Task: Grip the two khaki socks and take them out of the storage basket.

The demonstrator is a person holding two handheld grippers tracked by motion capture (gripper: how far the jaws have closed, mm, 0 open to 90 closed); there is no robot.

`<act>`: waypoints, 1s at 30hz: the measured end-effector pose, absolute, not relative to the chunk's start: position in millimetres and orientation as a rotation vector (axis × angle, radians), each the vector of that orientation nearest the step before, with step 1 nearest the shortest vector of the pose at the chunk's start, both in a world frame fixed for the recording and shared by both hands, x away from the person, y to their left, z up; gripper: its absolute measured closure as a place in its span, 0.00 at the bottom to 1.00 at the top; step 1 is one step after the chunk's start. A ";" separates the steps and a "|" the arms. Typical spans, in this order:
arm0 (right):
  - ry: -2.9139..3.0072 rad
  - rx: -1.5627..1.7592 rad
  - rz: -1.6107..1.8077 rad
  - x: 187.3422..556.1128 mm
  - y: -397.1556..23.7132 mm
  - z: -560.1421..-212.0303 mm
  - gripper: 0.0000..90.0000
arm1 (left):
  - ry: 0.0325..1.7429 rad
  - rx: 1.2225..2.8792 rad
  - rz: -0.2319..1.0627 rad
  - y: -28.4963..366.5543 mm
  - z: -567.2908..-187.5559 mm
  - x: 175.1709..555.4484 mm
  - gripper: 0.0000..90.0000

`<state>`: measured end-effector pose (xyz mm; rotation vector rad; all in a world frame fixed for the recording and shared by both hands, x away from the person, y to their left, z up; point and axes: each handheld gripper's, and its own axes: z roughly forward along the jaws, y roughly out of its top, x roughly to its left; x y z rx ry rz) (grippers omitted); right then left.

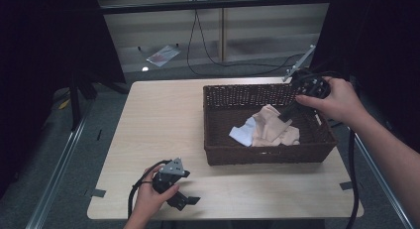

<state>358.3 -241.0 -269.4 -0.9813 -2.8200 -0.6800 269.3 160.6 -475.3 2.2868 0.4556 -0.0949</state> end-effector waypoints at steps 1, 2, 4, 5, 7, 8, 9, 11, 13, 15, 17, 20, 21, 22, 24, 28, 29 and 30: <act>-2.820 -0.981 -0.680 358.3 -241.0 -269.4 0.98 | 0.456 2.287 -0.095 160.6 -475.3 269.3 0.03; -2.822 -0.964 -0.685 355.8 -240.7 -268.9 0.98 | 0.452 2.288 -0.095 160.6 -475.3 269.5 0.03; -2.818 -0.949 -0.693 353.2 -240.0 -268.5 0.98 | 0.458 2.289 -0.095 160.2 -475.4 269.1 0.04; -2.818 -0.949 -0.693 353.2 -240.0 -268.5 0.98 | 0.458 2.289 -0.095 160.2 -475.4 269.1 0.03; -2.828 -0.931 -0.698 351.2 -239.5 -268.3 0.97 | 0.448 2.289 -0.097 160.0 -475.9 269.4 0.04; -2.823 -0.917 -0.700 349.1 -239.1 -268.2 0.97 | 0.451 2.284 -0.100 160.0 -476.0 269.2 0.03; -2.823 -0.917 -0.700 349.1 -239.1 -268.2 0.97 | 0.451 2.284 -0.100 160.0 -476.0 269.2 0.03; -2.818 -0.901 -0.710 347.4 -239.2 -268.9 0.97 | 0.458 2.289 -0.095 160.2 -475.4 268.9 0.04; -2.817 -0.889 -0.712 345.6 -239.3 -269.0 0.97 | 0.458 2.290 -0.096 160.3 -475.5 269.0 0.04; -2.810 -0.871 -0.715 343.2 -239.1 -269.6 0.97 | 0.453 2.292 -0.098 160.2 -475.6 269.2 0.04; -2.806 -0.860 -0.722 340.6 -238.6 -270.1 0.97 | 0.451 2.289 -0.097 160.1 -475.9 269.4 0.03; -2.804 -0.830 -0.722 335.5 -236.1 -271.9 0.97 | 0.451 2.296 -0.097 160.3 -475.6 269.6 0.03; -2.804 -0.830 -0.722 335.5 -236.1 -271.9 0.97 | 0.451 2.296 -0.097 160.3 -475.6 269.6 0.03; -2.802 -0.826 -0.713 333.1 -233.7 -273.8 0.97 | 0.451 2.287 -0.097 160.0 -476.2 269.2 0.03; -2.804 -0.810 -0.714 332.7 -233.1 -275.0 0.97 | 0.450 2.286 -0.099 159.9 -476.2 269.3 0.03; -2.795 -0.774 -0.713 327.6 -226.1 -280.4 0.97 | 0.451 2.291 -0.099 160.1 -475.9 269.5 0.03; -2.793 -0.768 -0.707 326.7 -224.3 -281.7 0.97 | 0.452 2.287 -0.096 160.0 -476.2 269.3 0.03; -2.794 -0.743 -0.703 325.5 -221.1 -285.6 0.97 | 0.451 2.287 -0.100 160.0 -476.0 269.2 0.03</act>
